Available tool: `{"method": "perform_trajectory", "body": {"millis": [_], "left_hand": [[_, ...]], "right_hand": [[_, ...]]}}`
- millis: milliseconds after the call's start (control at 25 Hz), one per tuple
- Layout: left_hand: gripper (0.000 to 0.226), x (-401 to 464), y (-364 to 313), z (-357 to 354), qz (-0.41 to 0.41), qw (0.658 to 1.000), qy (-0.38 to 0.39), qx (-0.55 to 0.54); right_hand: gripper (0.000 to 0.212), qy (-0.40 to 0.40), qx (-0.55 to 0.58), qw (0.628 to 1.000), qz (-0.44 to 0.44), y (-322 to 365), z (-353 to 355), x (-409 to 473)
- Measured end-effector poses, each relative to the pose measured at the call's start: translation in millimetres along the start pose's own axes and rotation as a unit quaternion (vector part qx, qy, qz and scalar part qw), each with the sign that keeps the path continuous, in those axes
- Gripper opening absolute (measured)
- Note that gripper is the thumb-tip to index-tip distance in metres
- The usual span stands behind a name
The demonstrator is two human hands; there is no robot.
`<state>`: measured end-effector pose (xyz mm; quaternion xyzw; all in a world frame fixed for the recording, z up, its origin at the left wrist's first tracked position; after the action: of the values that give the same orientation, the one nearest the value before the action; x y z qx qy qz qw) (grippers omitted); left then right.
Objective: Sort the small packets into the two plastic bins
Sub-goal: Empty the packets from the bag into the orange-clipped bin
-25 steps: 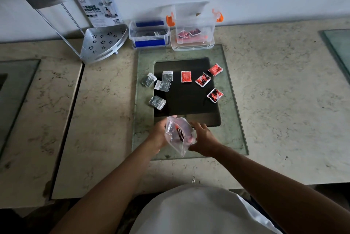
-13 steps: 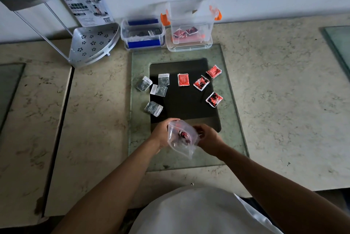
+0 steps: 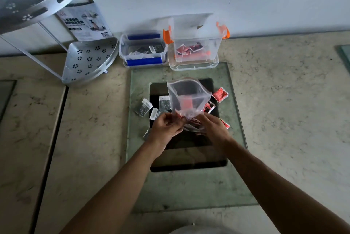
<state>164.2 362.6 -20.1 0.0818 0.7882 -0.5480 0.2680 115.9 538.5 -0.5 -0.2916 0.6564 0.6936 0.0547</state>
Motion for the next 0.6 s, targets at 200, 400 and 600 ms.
{"method": "perform_trajectory", "body": {"millis": [200,400,600], "left_hand": [[0.074,41,-50,-21,-0.024,0.999,-0.014,0.03],[0.082,75,-89,-42,-0.022,0.997,0.001,0.067],[0.08,106,-128,-55,-0.079,0.994,-0.006,0.069]], "right_hand": [[0.037,0.047,-0.029,0.997,0.059,40,6,32],[0.029,0.001,-0.048,0.995,0.089,72,11,67],[0.052,-0.062,-0.059,0.989,0.124,118,27,96]]}}
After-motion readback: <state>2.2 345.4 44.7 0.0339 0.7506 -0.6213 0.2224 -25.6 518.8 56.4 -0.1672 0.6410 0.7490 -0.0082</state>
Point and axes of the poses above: each hand's wrist, its own x-axis towards the middle knuckle, its own z-axis out of the back of the hand, y = z × x, the point moved 2 cm from there along x, towards the middle knuckle
